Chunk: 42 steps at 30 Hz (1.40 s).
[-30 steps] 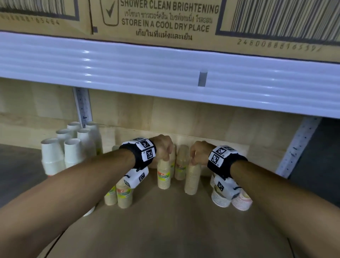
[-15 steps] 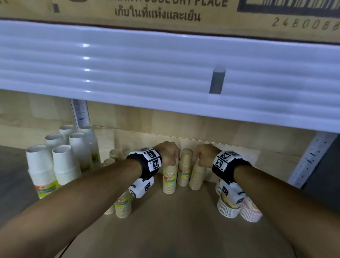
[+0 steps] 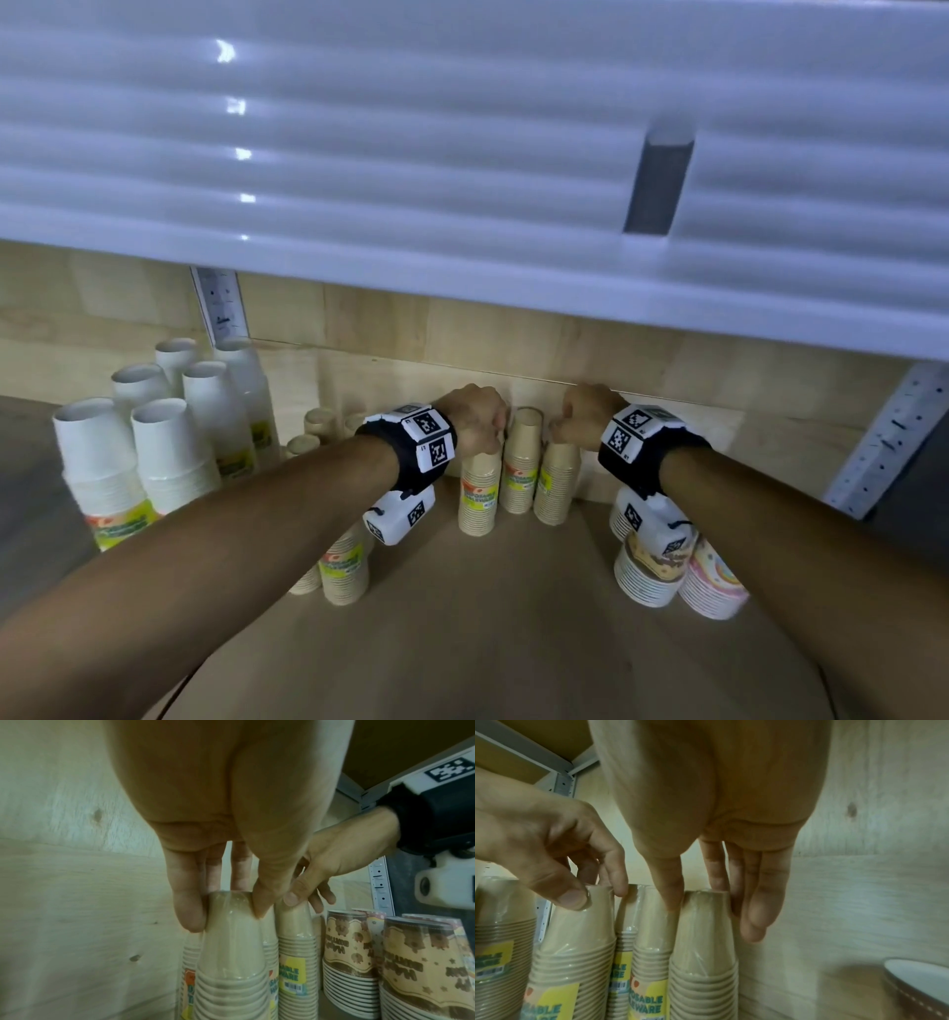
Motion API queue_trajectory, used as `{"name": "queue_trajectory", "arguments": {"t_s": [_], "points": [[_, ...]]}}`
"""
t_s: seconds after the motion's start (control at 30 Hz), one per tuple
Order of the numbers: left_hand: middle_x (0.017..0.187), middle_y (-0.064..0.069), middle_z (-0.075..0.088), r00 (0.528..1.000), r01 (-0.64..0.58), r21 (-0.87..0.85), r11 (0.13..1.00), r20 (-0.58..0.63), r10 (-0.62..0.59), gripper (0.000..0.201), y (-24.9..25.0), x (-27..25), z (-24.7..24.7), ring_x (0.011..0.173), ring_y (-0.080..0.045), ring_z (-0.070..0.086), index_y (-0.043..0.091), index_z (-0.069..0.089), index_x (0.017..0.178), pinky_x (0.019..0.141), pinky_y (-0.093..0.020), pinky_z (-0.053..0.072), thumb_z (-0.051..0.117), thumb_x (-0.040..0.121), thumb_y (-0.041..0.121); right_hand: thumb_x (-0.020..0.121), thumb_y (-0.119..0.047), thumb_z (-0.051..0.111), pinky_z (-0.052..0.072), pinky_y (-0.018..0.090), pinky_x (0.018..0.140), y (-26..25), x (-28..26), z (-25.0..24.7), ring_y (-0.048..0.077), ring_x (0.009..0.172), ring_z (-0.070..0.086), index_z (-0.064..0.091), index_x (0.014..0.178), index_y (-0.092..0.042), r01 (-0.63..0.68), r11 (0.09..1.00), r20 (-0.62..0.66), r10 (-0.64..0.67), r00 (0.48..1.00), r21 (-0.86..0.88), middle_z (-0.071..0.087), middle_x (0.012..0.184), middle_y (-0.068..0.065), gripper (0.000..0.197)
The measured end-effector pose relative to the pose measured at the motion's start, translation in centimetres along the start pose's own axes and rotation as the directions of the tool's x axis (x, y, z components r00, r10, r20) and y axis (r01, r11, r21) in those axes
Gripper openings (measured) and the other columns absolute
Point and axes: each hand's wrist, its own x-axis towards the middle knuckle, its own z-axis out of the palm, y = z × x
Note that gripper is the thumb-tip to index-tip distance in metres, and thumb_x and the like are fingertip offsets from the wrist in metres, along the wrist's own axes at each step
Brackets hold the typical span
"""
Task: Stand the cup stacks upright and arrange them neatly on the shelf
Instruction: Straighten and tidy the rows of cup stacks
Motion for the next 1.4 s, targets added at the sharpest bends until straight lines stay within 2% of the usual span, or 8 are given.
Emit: {"name": "queue_trajectory", "arguments": {"t_s": [0.1, 0.2, 0.43, 0.7, 0.87, 1.03, 1.2, 1.4], "points": [[0.118, -0.004, 0.062, 1.000, 0.003, -0.003, 1.000, -0.001, -0.003, 0.028, -0.2, 0.2, 0.2, 0.102, -0.023, 0.061, 0.018, 0.065, 0.113, 0.083, -0.032, 0.053, 0.069, 0.086, 0.023, 0.080, -0.028, 0.072, 0.041, 0.023, 0.051, -0.3, 0.1, 0.1, 0.026, 0.083, 0.066, 0.067, 0.093, -0.001, -0.010, 1.000, 0.000, 0.010, 1.000, 0.006, 0.069, 0.093, 0.012, 0.031], [0.116, -0.003, 0.062, 1.000, 0.008, -0.017, 1.000, -0.003, -0.008, 0.026, -0.3, 0.4, 0.3, 0.100, -0.023, 0.062, 0.019, 0.065, 0.111, 0.081, -0.030, 0.052, 0.070, 0.085, 0.023, 0.080, -0.018, 0.069, 0.052, 0.030, 0.066, -0.6, 0.2, 0.3, 0.026, 0.087, 0.067, 0.070, 0.096, -0.003, 0.002, 1.000, -0.006, -0.002, 1.000, 0.007, 0.071, 0.097, 0.013, 0.022], [0.110, -0.002, 0.065, 1.000, 0.014, -0.021, 1.000, 0.000, -0.014, 0.026, -0.5, 0.5, 0.5, 0.098, -0.023, 0.064, 0.018, 0.067, 0.108, 0.086, -0.035, 0.055, 0.071, 0.083, 0.023, 0.080, -0.004, 0.062, 0.048, 0.027, 0.073, -0.7, 0.4, 0.6, 0.027, 0.099, 0.064, 0.070, 0.106, -0.011, 0.047, 0.999, -0.037, -0.047, 0.998, 0.006, 0.067, 0.111, 0.008, 0.028], [0.107, -0.003, 0.068, 1.000, 0.015, -0.006, 1.000, 0.006, -0.015, 0.025, -0.1, 0.4, 0.1, 0.093, -0.022, 0.064, 0.015, 0.069, 0.106, 0.079, -0.030, 0.053, 0.072, 0.083, 0.023, 0.081, -0.001, 0.060, 0.045, 0.026, 0.077, 0.0, 0.7, 1.0, 0.024, 0.105, 0.062, 0.068, 0.112, -0.014, 0.091, 0.996, -0.060, -0.090, 0.994, 0.019, 0.065, 0.117, 0.005, 0.034], [0.112, -0.005, 0.067, 1.000, 0.020, -0.017, 1.000, 0.017, -0.020, 0.025, 0.1, 0.2, 0.2, 0.097, -0.023, 0.064, 0.013, 0.069, 0.108, 0.076, -0.029, 0.051, 0.070, 0.085, 0.021, 0.083, 0.000, 0.059, 0.042, 0.025, 0.075, 0.5, 0.8, 1.4, 0.019, 0.096, 0.058, 0.066, 0.111, -0.016, 0.098, 0.994, -0.085, -0.094, 0.992, 0.044, 0.065, 0.116, 0.004, 0.033], [0.118, -0.005, 0.063, 1.000, 0.024, -0.029, 0.999, 0.013, -0.024, 0.030, 0.1, -0.4, 0.1, 0.102, -0.024, 0.062, 0.014, 0.065, 0.114, 0.085, -0.033, 0.053, 0.070, 0.086, 0.024, 0.083, -0.004, 0.064, 0.049, 0.028, 0.086, 0.1, 0.6, 0.8, 0.023, 0.111, 0.059, 0.059, 0.124, -0.013, 0.074, 0.996, -0.087, -0.069, 0.994, 0.057, 0.059, 0.125, 0.007, 0.042], [0.122, -0.001, 0.058, 0.999, 0.040, -0.046, 0.998, -0.018, -0.041, 0.043, -0.2, -1.5, -0.9, 0.105, -0.022, 0.058, 0.022, 0.058, 0.124, 0.088, -0.034, 0.051, 0.071, 0.085, 0.035, 0.079, -0.004, 0.064, 0.042, 0.023, 0.078, -0.5, 0.2, -0.1, 0.022, 0.106, 0.057, 0.061, 0.115, -0.015, 0.095, 0.993, -0.142, -0.084, 0.986, 0.073, 0.057, 0.122, 0.007, 0.038], [0.117, -0.002, 0.058, 0.994, 0.058, -0.005, 0.998, -0.089, -0.058, 0.040, -1.5, -4.0, -4.5, 0.094, -0.018, 0.056, 0.023, 0.059, 0.121, 0.077, -0.027, 0.046, 0.071, 0.085, 0.037, 0.078, -0.014, 0.068, 0.044, 0.026, 0.088, -3.3, -1.0, -2.0, 0.020, 0.111, 0.054, 0.061, 0.119, -0.017, 0.159, 0.987, -0.160, -0.153, 0.975, 0.026, 0.053, 0.124, 0.003, 0.041]]}}
